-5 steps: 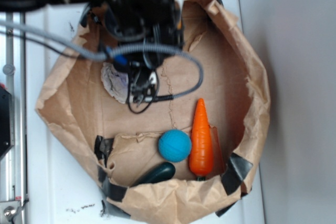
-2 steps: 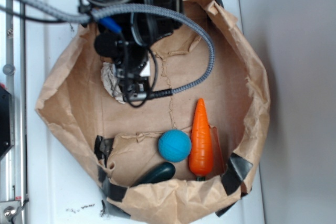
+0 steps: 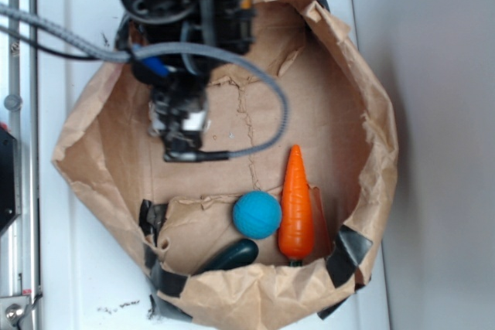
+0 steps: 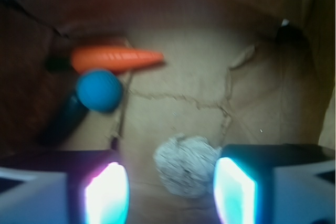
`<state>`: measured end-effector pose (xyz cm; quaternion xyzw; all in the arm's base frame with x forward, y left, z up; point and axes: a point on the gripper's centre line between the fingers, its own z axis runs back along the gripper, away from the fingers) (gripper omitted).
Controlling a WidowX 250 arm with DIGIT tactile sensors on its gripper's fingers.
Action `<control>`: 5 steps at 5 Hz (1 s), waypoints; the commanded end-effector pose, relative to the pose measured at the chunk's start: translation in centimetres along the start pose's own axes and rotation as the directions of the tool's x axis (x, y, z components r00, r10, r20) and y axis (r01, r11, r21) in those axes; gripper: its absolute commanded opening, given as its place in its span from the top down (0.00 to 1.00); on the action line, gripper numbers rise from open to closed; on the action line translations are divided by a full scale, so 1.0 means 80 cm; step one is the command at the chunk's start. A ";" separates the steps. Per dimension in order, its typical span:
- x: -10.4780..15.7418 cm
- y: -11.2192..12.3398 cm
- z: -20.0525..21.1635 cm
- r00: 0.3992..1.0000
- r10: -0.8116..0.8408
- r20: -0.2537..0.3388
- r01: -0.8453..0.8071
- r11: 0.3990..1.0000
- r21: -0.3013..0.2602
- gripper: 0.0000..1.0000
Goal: Grab the white paper.
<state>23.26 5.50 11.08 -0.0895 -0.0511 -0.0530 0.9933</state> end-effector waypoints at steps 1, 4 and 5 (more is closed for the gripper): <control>-0.022 0.012 -0.010 0.989 -0.147 -0.005 0.147 0.989 0.019 0.00; -0.026 -0.009 -0.073 0.967 -0.253 0.025 0.250 0.964 0.089 0.00; -0.021 -0.013 -0.086 0.967 -0.250 0.041 0.244 0.963 0.112 0.00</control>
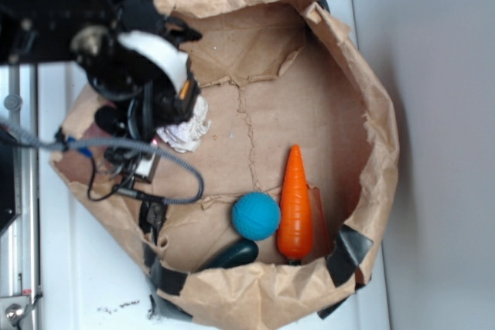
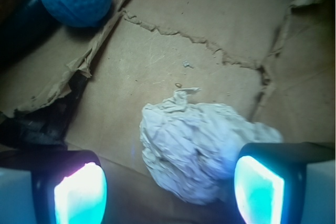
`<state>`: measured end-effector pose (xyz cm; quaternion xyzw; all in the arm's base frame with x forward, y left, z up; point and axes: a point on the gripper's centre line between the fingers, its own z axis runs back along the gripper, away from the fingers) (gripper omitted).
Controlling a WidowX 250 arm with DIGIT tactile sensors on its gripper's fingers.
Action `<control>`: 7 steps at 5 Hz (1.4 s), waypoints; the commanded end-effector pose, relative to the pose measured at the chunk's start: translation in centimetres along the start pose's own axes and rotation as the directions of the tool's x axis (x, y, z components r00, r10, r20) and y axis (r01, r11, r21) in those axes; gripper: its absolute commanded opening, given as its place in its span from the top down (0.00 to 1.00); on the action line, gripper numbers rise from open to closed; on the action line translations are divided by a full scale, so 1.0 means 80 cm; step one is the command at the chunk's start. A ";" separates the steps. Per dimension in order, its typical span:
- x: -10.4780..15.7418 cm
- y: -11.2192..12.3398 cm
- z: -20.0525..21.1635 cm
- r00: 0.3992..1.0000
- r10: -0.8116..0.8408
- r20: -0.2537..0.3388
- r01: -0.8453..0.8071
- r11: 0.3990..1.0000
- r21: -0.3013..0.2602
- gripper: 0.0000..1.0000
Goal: Grab the white paper.
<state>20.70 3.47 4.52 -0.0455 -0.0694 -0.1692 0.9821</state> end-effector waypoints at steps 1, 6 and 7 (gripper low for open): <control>0.031 0.007 -0.006 0.998 0.052 0.046 -0.053 0.998 0.026 1.00; 0.051 0.015 0.024 0.989 0.112 0.098 -0.109 0.993 -0.036 1.00; 0.058 0.024 0.042 0.989 0.135 0.063 -0.132 0.990 -0.049 1.00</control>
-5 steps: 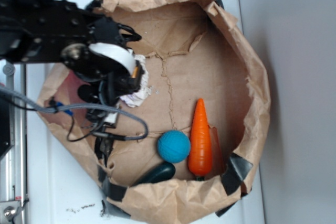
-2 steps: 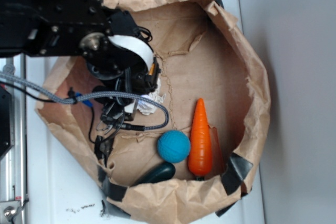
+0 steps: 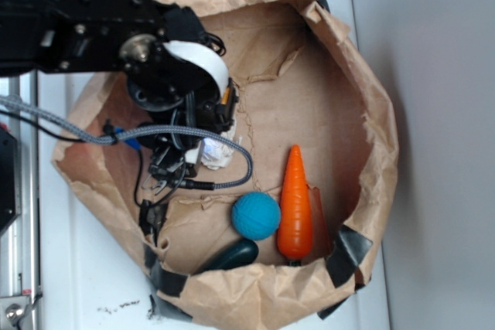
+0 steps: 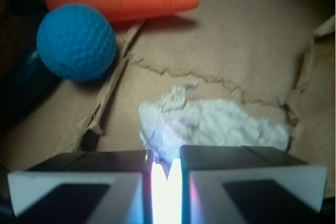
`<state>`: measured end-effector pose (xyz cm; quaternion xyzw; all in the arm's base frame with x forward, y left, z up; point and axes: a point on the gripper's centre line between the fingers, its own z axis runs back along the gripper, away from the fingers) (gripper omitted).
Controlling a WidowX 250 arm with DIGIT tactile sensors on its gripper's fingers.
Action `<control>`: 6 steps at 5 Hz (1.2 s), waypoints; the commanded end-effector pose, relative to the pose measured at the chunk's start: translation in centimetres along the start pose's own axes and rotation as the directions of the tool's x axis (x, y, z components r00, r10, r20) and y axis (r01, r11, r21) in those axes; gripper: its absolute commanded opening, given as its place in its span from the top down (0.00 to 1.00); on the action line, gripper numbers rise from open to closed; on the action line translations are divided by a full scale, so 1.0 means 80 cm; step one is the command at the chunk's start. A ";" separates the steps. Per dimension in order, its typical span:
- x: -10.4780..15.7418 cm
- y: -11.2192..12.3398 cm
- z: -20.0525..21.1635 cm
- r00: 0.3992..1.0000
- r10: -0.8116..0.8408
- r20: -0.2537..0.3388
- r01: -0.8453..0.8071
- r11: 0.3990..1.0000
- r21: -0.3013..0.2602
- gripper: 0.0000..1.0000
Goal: Grab the white paper.
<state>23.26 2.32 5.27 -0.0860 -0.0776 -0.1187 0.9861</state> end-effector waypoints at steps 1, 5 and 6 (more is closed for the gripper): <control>0.034 0.030 0.051 0.999 0.040 0.005 -0.040 0.999 0.019 0.00; 0.031 0.033 0.014 1.000 0.016 -0.009 -0.016 0.995 0.094 0.00; 0.026 0.027 0.004 1.000 0.007 -0.004 -0.007 0.995 0.101 0.00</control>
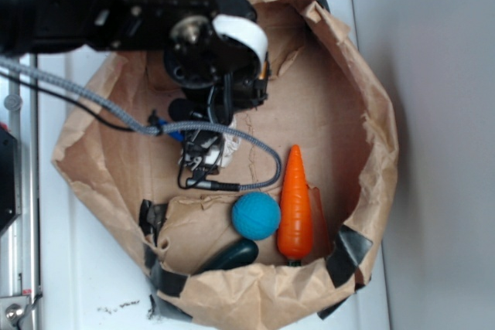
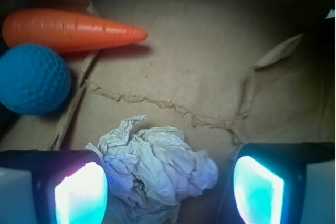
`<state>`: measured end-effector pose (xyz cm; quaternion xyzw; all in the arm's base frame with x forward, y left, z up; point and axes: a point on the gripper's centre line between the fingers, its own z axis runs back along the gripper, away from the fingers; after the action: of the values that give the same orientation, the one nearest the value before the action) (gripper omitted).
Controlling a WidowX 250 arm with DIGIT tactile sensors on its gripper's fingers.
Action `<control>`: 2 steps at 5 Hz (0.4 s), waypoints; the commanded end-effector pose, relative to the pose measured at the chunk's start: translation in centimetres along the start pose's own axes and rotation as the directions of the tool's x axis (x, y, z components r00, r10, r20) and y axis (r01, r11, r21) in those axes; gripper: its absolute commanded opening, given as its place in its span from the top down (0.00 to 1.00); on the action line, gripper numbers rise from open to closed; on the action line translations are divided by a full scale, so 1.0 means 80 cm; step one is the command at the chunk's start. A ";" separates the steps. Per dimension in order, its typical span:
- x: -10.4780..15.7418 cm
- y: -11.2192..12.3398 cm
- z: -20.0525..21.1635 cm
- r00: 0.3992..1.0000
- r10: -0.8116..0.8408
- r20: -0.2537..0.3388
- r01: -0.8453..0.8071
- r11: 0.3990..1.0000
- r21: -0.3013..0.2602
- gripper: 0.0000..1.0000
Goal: Grab the white paper.
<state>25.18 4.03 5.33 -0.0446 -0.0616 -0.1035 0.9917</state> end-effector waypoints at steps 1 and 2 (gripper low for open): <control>-0.005 -0.005 -0.005 0.998 -0.056 0.020 0.056 0.998 0.019 0.00; -0.020 -0.010 -0.002 0.995 -0.102 -0.005 0.102 0.995 -0.024 0.00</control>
<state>22.47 2.79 3.85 -0.0599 -0.0382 -0.1511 0.9860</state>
